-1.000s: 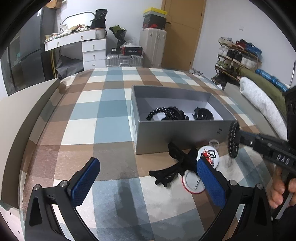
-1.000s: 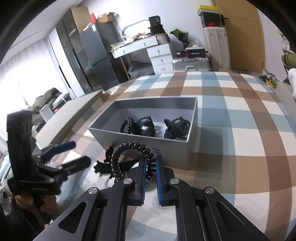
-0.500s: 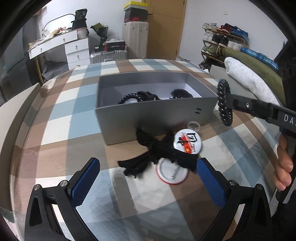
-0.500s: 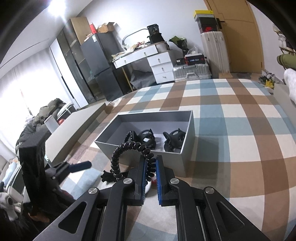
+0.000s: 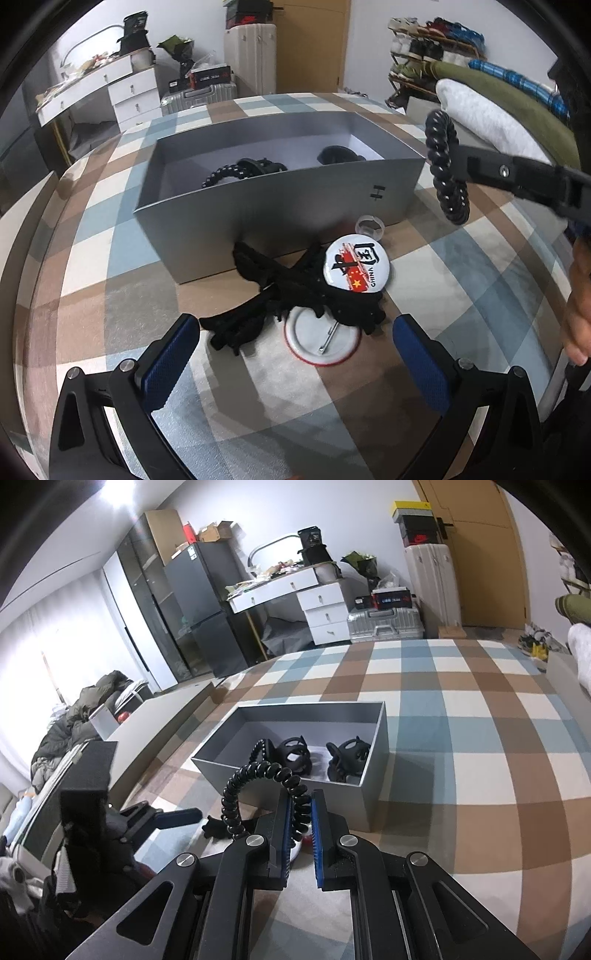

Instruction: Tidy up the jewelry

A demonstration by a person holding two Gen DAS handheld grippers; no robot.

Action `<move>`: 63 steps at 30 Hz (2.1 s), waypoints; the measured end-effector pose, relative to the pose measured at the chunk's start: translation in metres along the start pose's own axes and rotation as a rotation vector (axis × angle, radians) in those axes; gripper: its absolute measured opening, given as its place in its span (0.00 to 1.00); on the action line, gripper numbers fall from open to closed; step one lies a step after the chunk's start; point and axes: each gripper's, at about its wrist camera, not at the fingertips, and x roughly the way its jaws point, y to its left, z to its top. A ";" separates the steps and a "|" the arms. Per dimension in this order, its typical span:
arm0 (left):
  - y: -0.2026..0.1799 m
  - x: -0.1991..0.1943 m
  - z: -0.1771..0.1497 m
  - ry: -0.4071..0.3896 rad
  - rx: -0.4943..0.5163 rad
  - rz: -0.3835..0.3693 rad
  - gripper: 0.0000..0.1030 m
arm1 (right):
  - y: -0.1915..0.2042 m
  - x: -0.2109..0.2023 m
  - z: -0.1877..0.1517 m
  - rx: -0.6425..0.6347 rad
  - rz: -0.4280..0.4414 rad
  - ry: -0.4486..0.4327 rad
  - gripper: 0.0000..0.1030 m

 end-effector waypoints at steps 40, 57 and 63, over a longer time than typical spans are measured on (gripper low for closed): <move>-0.014 -0.003 0.006 -0.039 0.103 -0.015 0.64 | 0.001 0.006 0.000 -0.004 0.011 0.020 0.09; -0.003 -0.010 0.005 -0.090 0.051 -0.084 0.30 | 0.002 0.006 0.000 -0.005 0.013 0.022 0.09; 0.001 -0.007 0.006 -0.080 0.016 -0.113 0.30 | 0.004 0.007 -0.002 -0.007 0.015 0.024 0.09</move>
